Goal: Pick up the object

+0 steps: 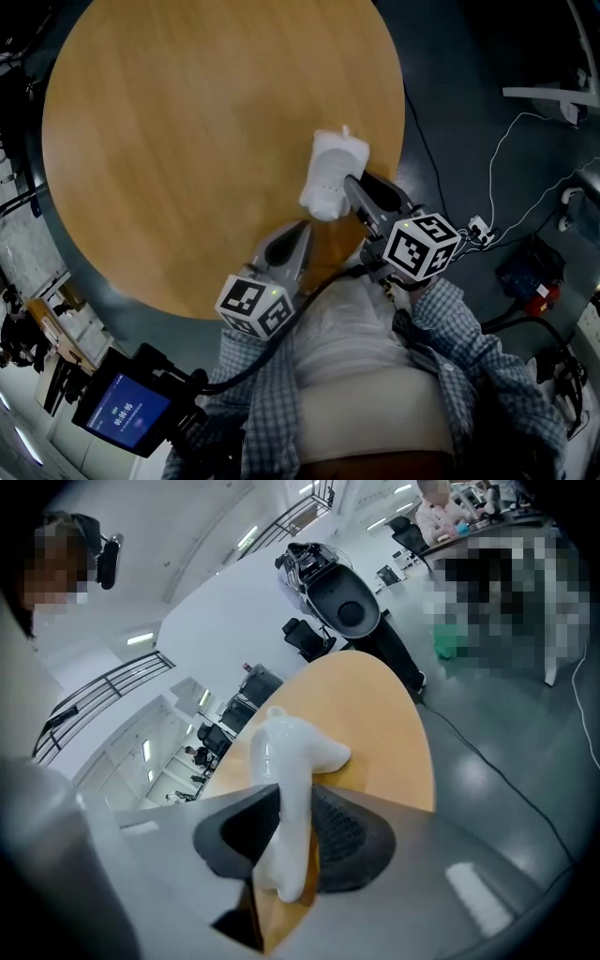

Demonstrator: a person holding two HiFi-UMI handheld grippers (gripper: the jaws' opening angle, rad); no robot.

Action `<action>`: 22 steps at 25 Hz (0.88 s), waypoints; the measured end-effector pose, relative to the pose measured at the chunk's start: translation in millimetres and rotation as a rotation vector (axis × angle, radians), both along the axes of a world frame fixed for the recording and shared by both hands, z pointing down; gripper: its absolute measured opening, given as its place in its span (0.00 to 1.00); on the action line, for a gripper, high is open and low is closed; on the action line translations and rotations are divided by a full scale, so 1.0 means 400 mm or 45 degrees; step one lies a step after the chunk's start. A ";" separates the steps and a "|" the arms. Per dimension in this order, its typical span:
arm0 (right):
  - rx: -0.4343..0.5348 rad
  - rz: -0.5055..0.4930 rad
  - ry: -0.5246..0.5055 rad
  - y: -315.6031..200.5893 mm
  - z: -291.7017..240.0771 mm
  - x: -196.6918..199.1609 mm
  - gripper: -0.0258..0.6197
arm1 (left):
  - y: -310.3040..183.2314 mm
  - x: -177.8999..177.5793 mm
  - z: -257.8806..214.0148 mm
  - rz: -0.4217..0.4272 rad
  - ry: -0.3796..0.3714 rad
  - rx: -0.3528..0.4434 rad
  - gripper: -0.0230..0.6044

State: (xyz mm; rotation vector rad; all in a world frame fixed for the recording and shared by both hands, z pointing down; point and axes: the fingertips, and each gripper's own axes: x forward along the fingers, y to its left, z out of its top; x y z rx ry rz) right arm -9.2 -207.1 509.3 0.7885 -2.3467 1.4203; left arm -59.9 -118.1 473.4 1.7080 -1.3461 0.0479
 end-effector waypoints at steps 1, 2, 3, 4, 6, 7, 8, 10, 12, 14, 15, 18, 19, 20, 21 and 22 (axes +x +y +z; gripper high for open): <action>0.004 0.004 -0.004 0.000 -0.002 0.000 0.21 | 0.000 -0.001 0.000 0.000 0.000 0.004 0.04; 0.009 0.008 -0.009 0.000 -0.004 0.000 0.21 | 0.000 -0.003 0.001 0.000 -0.001 0.009 0.04; 0.014 0.013 -0.016 0.000 -0.008 -0.001 0.21 | 0.000 -0.005 0.001 0.000 -0.001 0.015 0.04; 0.019 0.019 -0.024 -0.001 -0.011 -0.003 0.21 | 0.001 -0.007 0.001 0.000 -0.001 0.021 0.04; 0.026 0.031 -0.043 -0.002 -0.020 -0.007 0.21 | 0.002 -0.012 -0.001 0.001 -0.004 0.034 0.04; 0.028 0.039 -0.053 -0.004 -0.024 -0.009 0.21 | 0.002 -0.016 -0.002 0.000 -0.006 0.041 0.04; 0.032 0.047 -0.062 -0.005 -0.028 -0.011 0.21 | 0.001 -0.021 -0.004 -0.001 -0.009 0.049 0.04; 0.045 0.060 -0.080 -0.008 -0.039 -0.016 0.21 | -0.002 -0.033 -0.008 -0.009 -0.020 0.068 0.04; 0.061 0.068 -0.099 -0.012 -0.052 -0.021 0.21 | -0.004 -0.045 -0.012 -0.016 -0.041 0.086 0.04; 0.083 0.065 -0.113 -0.012 -0.066 -0.023 0.21 | -0.003 -0.049 -0.016 -0.012 -0.058 0.102 0.04; 0.098 0.062 -0.121 -0.009 -0.079 -0.022 0.21 | -0.001 -0.048 -0.026 -0.011 -0.064 0.114 0.04; 0.142 0.065 -0.165 -0.002 -0.142 -0.022 0.21 | 0.004 -0.048 -0.077 -0.016 -0.089 0.168 0.04; 0.152 0.072 -0.186 -0.002 -0.161 -0.023 0.21 | 0.004 -0.050 -0.090 -0.021 -0.100 0.186 0.04; 0.158 0.082 -0.209 -0.003 -0.177 -0.023 0.21 | 0.003 -0.052 -0.100 -0.028 -0.115 0.203 0.04; 0.163 0.094 -0.234 -0.004 -0.191 -0.023 0.21 | 0.002 -0.056 -0.109 -0.037 -0.131 0.221 0.04; 0.168 0.107 -0.257 -0.005 -0.205 -0.024 0.21 | 0.002 -0.061 -0.118 -0.045 -0.148 0.240 0.04</action>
